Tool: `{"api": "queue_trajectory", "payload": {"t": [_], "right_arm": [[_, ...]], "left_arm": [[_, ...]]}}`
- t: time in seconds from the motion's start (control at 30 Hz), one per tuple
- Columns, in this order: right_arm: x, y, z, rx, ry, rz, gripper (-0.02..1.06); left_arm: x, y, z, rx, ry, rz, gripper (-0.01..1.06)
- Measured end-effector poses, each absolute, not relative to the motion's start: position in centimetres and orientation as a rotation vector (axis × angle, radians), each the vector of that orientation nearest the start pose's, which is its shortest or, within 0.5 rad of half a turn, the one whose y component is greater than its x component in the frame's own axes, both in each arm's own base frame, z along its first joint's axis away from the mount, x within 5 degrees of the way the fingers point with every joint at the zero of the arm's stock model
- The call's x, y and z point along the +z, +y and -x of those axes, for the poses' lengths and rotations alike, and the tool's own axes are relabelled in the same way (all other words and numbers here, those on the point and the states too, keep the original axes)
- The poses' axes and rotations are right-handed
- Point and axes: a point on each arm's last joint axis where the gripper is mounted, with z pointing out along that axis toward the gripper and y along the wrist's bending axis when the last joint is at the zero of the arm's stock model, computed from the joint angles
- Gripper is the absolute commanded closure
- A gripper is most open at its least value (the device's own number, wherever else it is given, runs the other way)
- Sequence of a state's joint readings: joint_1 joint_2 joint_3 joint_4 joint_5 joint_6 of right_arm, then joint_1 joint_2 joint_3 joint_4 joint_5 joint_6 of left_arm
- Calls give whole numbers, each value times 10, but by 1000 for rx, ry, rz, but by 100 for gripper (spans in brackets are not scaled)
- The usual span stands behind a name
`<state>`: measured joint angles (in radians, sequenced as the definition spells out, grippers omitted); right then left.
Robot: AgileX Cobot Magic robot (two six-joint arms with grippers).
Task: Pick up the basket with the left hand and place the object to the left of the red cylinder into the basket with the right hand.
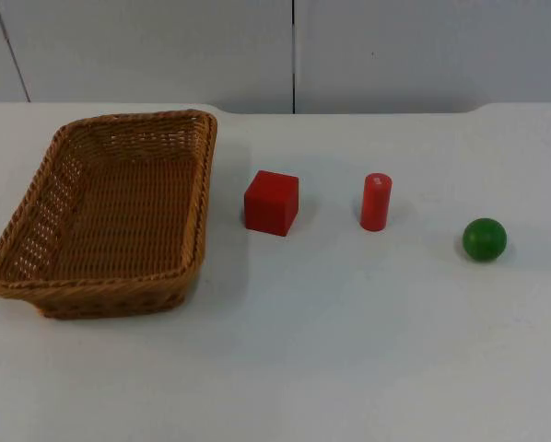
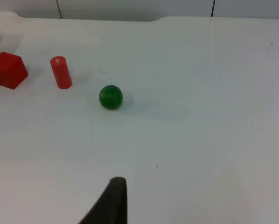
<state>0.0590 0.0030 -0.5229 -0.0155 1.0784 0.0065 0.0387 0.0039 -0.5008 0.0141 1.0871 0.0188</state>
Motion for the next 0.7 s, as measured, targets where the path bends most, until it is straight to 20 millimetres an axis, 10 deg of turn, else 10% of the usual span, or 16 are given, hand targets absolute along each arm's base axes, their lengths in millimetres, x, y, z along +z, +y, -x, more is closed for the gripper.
{"api": "queue_trajectory", "payload": {"t": [0.3, 0.7], "right_arm": [[305, -1, 1, 21, 2033, 59, -1], [332, 3, -72, 9, 2150, 82, -1]], "left_arm": [[285, 0, -9, 27, 2080, 21, 0], [301, -1, -78, -41, 2274, 39, 0]]}}
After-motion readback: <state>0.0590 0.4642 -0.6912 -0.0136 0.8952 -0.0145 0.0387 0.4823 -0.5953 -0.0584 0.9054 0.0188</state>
